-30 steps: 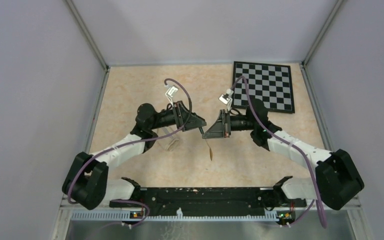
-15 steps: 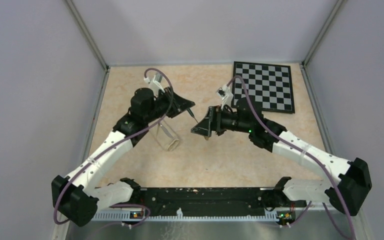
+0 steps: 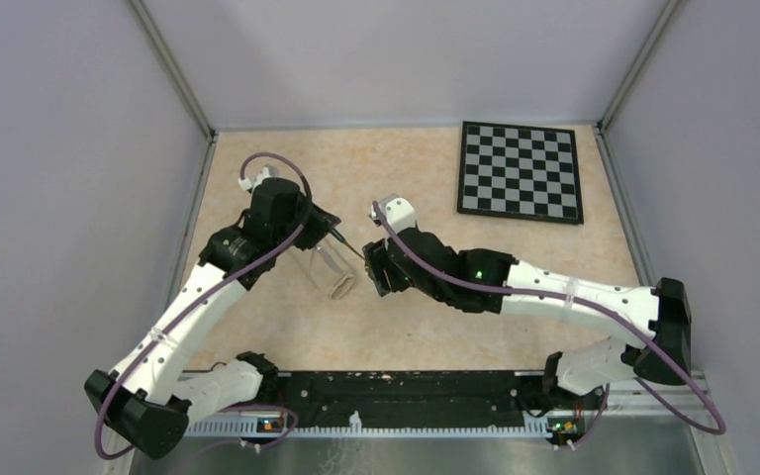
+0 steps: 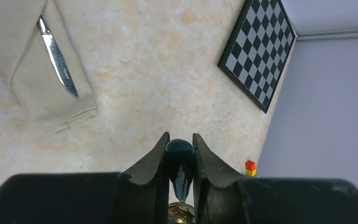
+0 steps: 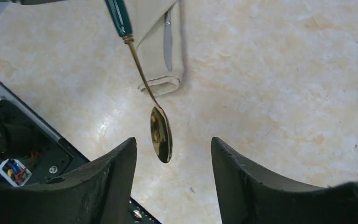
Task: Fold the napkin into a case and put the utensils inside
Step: Pass from the left arm to the right
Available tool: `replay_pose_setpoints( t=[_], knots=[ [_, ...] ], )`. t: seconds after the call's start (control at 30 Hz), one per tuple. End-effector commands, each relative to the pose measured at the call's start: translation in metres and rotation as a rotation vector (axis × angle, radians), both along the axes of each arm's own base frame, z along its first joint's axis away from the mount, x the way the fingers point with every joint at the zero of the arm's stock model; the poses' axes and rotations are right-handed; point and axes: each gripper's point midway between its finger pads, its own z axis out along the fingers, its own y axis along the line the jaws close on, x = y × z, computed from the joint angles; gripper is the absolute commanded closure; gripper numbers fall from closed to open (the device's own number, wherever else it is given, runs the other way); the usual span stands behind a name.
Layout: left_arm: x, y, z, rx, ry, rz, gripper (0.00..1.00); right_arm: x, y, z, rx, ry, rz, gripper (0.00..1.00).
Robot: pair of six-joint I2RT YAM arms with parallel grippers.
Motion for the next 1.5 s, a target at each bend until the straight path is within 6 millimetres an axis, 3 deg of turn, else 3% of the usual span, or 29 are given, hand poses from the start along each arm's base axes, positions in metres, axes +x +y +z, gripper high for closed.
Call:
replay_pose_setpoints(
  t=[0.0, 0.2, 0.33, 0.53, 0.63, 0.67, 0.73, 0.8, 0.9, 1.03, 1.13, 1.17, 1.2, 1.27, 1.3, 1.37, 1.47],
  knots=[
    [0.001, 0.017, 0.029, -0.004, -0.056, 0.085, 1.00, 0.008, -0.004, 0.014, 0.051, -0.008, -0.096, 0.45],
    [0.001, 0.017, 0.033, -0.026, -0.063, 0.097, 1.00, -0.003, 0.014, 0.004, 0.167, 0.073, -0.043, 0.56],
    [0.000, 0.016, 0.035, -0.039, -0.063, 0.096, 1.00, 0.000, 0.016, -0.004, 0.222, 0.100, -0.059, 0.64],
    [0.001, 0.017, 0.031, -0.031, -0.055, 0.097, 1.00, 0.007, 0.023, 0.000, 0.302, 0.098, -0.071, 1.00],
    [0.001, 0.018, 0.026, -0.025, -0.046, 0.097, 1.00, 0.009, 0.028, 0.001, 0.322, 0.108, -0.072, 1.00],
    [0.001, 0.018, 0.025, -0.022, -0.043, 0.097, 1.00, 0.009, 0.029, 0.000, 0.322, 0.111, -0.069, 0.96],
    [0.002, 0.019, 0.024, -0.016, -0.040, 0.102, 1.00, 0.012, 0.028, -0.001, 0.313, 0.105, -0.084, 0.79],
    [0.003, 0.022, 0.024, -0.010, -0.044, 0.111, 1.00, 0.014, 0.026, 0.000, 0.312, 0.099, -0.093, 0.75],
    [0.004, 0.024, 0.024, -0.004, -0.043, 0.116, 1.00, 0.017, 0.025, 0.002, 0.313, 0.091, -0.103, 0.79],
    [0.006, 0.022, 0.024, -0.013, -0.046, 0.109, 1.00, 0.017, 0.029, -0.006, 0.304, 0.112, -0.101, 1.00],
    [0.010, 0.023, 0.024, 0.015, -0.068, 0.092, 1.00, 0.020, 0.028, -0.015, 0.332, 0.164, -0.168, 1.00],
    [0.012, 0.025, 0.023, 0.035, -0.080, 0.081, 0.90, 0.021, 0.028, -0.019, 0.356, 0.203, -0.187, 1.00],
    [0.015, 0.028, 0.022, 0.065, -0.096, 0.061, 0.70, 0.023, 0.030, -0.022, 0.394, 0.261, -0.201, 1.00],
    [0.023, 0.041, 0.016, 0.133, -0.111, 0.020, 0.18, 0.020, 0.036, -0.030, 0.468, 0.418, -0.209, 1.00],
    [0.029, 0.052, 0.011, 0.167, -0.113, -0.010, 0.04, 0.015, 0.043, -0.033, 0.500, 0.496, -0.184, 1.00],
    [0.041, 0.081, -0.002, 0.194, -0.098, -0.054, 0.01, 0.006, 0.055, -0.040, 0.524, 0.621, -0.152, 1.00],
    [0.062, 0.134, -0.026, 0.206, -0.113, -0.073, 0.01, -0.006, 0.065, -0.069, 0.457, 0.764, -0.156, 1.00]
  ],
)
